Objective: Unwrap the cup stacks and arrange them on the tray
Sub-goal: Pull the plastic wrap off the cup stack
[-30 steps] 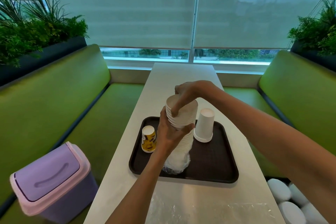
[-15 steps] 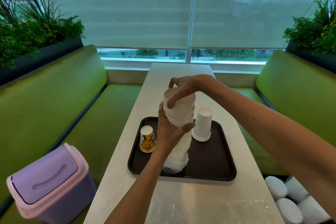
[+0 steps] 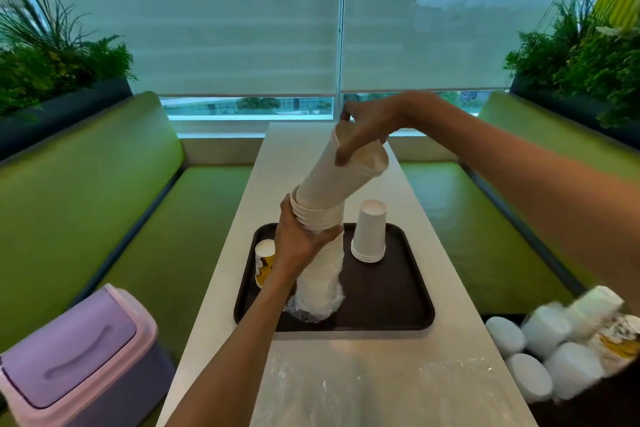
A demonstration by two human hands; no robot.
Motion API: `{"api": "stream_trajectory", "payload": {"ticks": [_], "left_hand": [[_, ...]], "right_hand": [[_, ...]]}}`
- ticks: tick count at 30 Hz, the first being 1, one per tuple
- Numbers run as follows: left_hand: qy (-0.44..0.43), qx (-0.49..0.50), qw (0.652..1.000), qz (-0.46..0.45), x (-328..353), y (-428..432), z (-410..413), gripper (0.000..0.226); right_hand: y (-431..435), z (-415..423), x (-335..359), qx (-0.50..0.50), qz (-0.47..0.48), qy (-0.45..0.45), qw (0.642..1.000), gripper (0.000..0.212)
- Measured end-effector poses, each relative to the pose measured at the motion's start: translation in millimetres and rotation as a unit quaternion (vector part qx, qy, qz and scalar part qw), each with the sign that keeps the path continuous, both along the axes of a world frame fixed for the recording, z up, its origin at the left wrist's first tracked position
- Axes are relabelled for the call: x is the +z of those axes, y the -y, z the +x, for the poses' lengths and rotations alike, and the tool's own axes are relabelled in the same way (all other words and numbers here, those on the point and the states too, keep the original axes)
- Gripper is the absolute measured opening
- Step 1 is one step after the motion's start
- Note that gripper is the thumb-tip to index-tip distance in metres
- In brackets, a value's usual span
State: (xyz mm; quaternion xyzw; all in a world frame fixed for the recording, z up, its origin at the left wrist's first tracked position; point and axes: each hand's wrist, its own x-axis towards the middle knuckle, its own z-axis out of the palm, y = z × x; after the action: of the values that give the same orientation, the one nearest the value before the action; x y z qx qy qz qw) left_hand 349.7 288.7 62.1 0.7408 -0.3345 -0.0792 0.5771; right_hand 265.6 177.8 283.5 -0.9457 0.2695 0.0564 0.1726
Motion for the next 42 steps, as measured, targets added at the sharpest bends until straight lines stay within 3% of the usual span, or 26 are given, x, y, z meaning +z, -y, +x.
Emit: {"api": "stream_trajectory", "payload": {"ticks": [3, 8, 11, 14, 18, 22, 26, 30, 38, 42], "left_hand": [[0.0, -0.013, 1.0, -0.002, 0, -1, -5, 0.1], [-0.002, -0.019, 0.999, -0.03, 1, -4, -4, 0.094], [-0.001, -0.022, 0.999, -0.032, -1, -4, -2, 0.095], [0.0, -0.021, 0.999, -0.035, -4, -3, 0, 0.099], [0.011, -0.015, 0.999, -0.051, -10, -1, -4, 0.106], [0.007, -0.008, 0.999, -0.052, -15, -1, -10, 0.102], [0.011, 0.01, 0.999, -0.037, -17, 0, -8, 0.097], [0.005, 0.018, 1.0, -0.02, -18, 4, -6, 0.099], [-0.005, 0.038, 0.999, 0.0, -16, 5, -7, 0.108], [-0.008, 0.048, 0.999, 0.003, -16, 4, -9, 0.111]], "right_hand": [[6, -6, -8, -0.019, -0.004, -0.058, 0.998, 0.076], [13, -15, -18, -0.038, -0.02, -0.156, 0.987, 0.077], [18, -26, -34, -0.055, 0.014, -0.163, 0.985, 0.07], [38, -53, -53, -0.076, 0.105, -0.094, 0.987, 0.057], [76, -85, -88, -0.151, 0.208, 0.114, 0.96, 0.055], [102, -81, -146, -0.243, 0.176, 0.251, 0.92, 0.079], [114, -60, -193, -0.273, 0.185, 0.33, 0.884, 0.085], [131, -26, -219, -0.268, 0.185, 0.352, 0.877, 0.088], [152, 7, -270, -0.23, 0.165, 0.287, 0.915, 0.097], [154, 3, -296, -0.236, 0.217, 0.254, 0.913, 0.12]]}}
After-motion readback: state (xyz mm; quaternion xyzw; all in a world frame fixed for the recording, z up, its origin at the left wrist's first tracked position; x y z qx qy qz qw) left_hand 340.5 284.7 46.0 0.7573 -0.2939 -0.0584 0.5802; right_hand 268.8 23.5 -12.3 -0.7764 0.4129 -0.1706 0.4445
